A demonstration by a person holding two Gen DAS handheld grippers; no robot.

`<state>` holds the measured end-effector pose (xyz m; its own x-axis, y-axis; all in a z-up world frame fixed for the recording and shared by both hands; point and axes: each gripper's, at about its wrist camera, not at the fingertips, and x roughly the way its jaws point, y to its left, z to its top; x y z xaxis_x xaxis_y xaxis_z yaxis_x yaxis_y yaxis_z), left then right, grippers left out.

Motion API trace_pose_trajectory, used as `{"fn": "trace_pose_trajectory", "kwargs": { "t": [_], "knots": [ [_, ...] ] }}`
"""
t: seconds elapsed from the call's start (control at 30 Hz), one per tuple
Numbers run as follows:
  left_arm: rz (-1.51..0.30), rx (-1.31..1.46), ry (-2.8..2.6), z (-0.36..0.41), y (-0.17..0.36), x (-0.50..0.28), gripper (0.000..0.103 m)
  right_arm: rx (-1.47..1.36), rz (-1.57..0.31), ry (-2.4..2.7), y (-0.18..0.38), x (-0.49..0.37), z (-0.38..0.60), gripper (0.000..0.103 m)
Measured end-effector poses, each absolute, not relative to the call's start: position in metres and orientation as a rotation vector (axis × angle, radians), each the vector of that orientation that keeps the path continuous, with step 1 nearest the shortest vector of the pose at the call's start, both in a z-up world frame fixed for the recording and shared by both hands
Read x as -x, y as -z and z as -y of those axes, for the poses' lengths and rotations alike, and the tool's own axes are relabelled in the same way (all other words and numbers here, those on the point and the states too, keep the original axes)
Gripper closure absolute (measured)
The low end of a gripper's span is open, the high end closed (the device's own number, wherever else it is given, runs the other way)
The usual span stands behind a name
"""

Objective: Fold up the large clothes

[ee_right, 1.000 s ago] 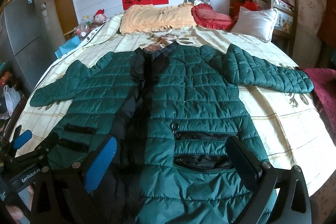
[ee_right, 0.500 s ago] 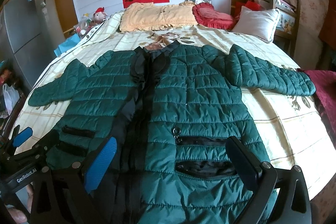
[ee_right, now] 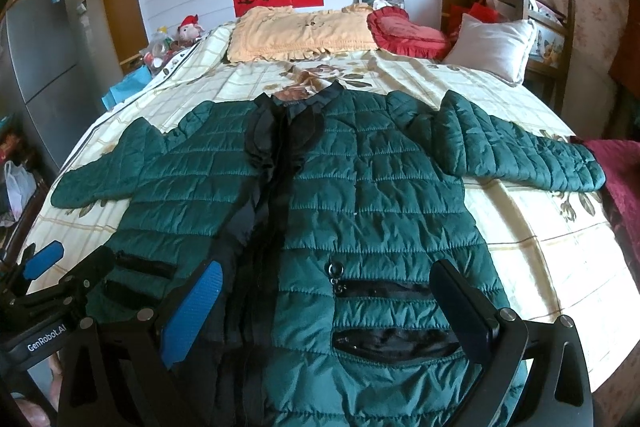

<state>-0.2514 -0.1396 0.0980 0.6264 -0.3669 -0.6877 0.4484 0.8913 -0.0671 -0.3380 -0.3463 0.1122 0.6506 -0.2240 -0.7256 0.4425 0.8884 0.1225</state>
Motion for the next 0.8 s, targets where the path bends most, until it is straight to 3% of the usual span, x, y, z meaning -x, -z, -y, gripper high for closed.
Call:
{"fn": "trace_pose_trajectory", "kwargs": {
  "t": [0.8],
  "knots": [
    [-0.791, -0.083, 0.410, 0.138, -0.107, 0.190, 0.000, -0.264, -0.780, 0.341, -0.120, 0.273, 0.353, 0.000]
  ]
}}
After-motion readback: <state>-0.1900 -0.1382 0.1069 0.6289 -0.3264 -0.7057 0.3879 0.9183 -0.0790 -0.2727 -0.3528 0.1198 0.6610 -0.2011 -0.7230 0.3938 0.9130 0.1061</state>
